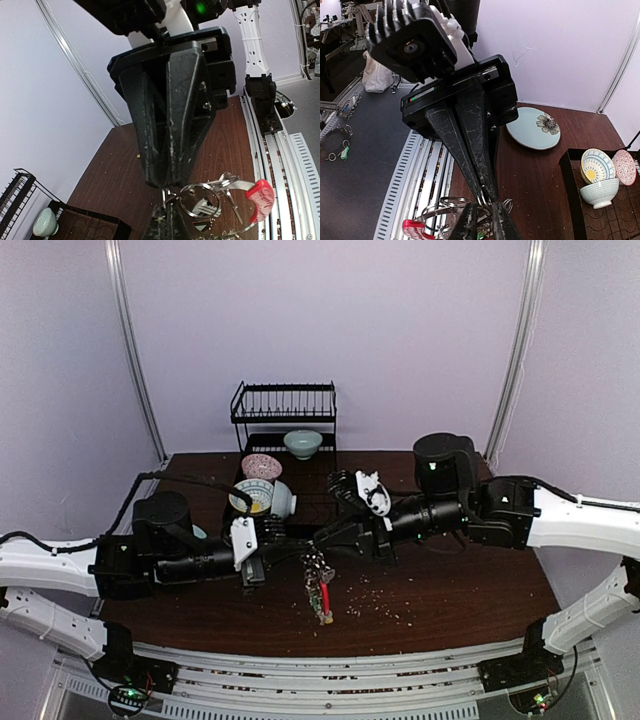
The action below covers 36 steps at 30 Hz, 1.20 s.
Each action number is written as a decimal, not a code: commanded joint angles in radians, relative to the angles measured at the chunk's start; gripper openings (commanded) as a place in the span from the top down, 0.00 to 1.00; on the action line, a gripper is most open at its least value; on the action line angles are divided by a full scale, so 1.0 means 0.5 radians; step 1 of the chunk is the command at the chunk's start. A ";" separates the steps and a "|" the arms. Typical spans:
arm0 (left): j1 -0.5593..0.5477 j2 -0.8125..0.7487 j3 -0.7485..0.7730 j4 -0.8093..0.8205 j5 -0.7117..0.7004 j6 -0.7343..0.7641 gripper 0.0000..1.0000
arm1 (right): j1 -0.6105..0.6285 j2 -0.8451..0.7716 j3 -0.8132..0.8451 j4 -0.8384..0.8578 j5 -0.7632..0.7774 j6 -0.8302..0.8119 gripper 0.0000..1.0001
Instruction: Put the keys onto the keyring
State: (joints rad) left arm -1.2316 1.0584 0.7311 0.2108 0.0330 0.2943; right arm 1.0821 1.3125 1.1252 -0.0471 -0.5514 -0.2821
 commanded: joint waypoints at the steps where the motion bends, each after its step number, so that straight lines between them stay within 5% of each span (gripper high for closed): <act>1: -0.004 -0.044 0.035 0.173 0.026 0.020 1.00 | 0.006 -0.011 -0.045 0.055 0.077 0.000 0.88; 19: -0.003 -0.054 0.032 0.168 0.083 0.025 1.00 | 0.006 0.045 -0.016 0.089 0.122 -0.012 0.83; 25: -0.003 -0.064 0.026 0.177 0.084 0.022 1.00 | 0.007 0.072 0.012 0.058 0.064 -0.026 1.00; 36: 0.000 0.037 0.117 0.110 -0.075 -0.109 0.97 | 0.015 -0.061 0.066 -0.086 0.245 -0.020 1.00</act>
State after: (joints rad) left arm -1.2312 1.0546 0.7311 0.2092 0.0368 0.2741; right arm 1.0824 1.3300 1.1194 -0.0299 -0.5068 -0.3069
